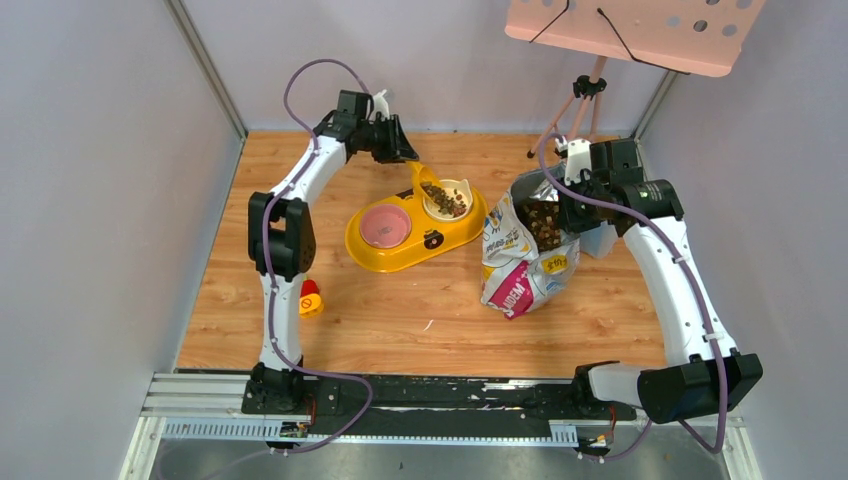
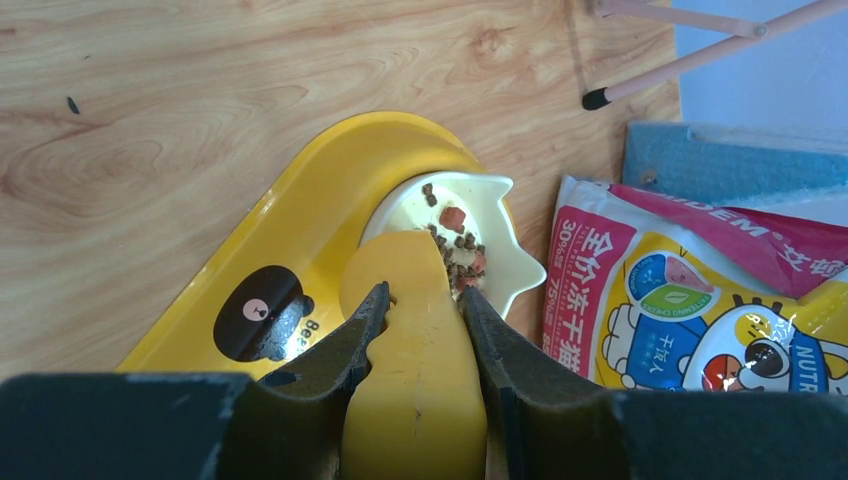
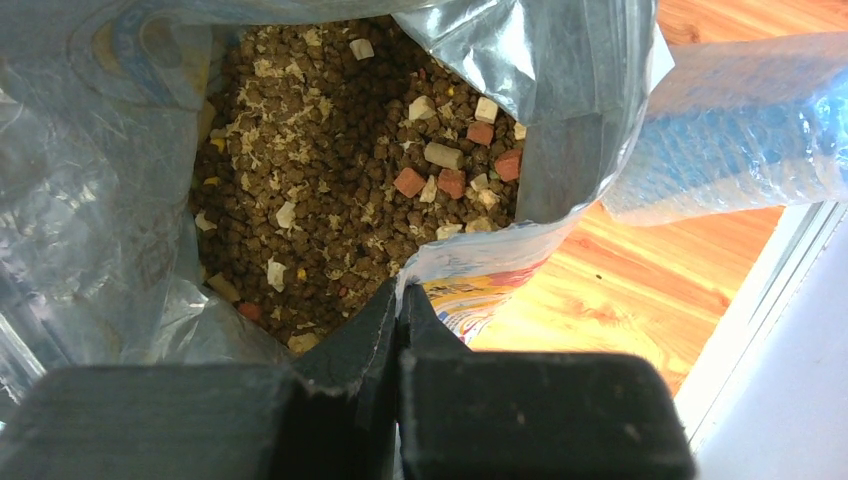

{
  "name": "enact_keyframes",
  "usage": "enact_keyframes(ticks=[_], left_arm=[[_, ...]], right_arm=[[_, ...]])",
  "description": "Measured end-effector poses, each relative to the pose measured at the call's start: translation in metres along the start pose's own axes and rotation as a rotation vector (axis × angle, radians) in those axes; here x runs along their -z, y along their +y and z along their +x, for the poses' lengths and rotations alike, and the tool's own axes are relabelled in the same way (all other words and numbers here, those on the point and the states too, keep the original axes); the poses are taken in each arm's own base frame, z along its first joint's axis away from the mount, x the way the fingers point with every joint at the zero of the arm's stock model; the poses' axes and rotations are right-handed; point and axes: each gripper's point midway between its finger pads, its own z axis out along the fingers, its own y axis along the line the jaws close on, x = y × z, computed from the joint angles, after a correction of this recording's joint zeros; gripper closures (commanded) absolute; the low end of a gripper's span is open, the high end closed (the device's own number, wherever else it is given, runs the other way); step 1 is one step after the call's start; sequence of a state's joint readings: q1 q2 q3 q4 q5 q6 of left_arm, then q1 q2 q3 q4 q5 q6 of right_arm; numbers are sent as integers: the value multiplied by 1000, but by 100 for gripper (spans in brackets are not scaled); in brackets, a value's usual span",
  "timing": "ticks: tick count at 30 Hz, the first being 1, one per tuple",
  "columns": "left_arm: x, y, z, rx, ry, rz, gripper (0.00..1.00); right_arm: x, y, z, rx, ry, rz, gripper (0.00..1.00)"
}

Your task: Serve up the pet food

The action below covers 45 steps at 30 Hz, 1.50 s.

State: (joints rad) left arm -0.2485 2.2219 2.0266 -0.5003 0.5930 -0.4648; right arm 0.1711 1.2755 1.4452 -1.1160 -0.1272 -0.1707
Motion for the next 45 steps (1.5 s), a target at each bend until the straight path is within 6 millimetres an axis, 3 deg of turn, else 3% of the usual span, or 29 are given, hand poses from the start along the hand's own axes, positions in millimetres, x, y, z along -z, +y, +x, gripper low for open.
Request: enact_keyframes(ticks=[27,34,39,42,45], left_arm=[[23,-18,-19,-183,-64,-130,100],[44,-35,-33,-260,-103,-149,100],[84,-79,-56,-320,-198,-82,100],[118,-125,-72,-346,-298,37,100],[158,-189,-82,-360,-408,226,100]], right_arm=[[-7,6,1,-2,15,-40,100],[-6,5,0,-3,13,-35,100],[5,3,-9,-12,-7,-18,100],[15,3,-17,-26,-20,-12,100],[18,5,-26,-44,-31,-23,100]])
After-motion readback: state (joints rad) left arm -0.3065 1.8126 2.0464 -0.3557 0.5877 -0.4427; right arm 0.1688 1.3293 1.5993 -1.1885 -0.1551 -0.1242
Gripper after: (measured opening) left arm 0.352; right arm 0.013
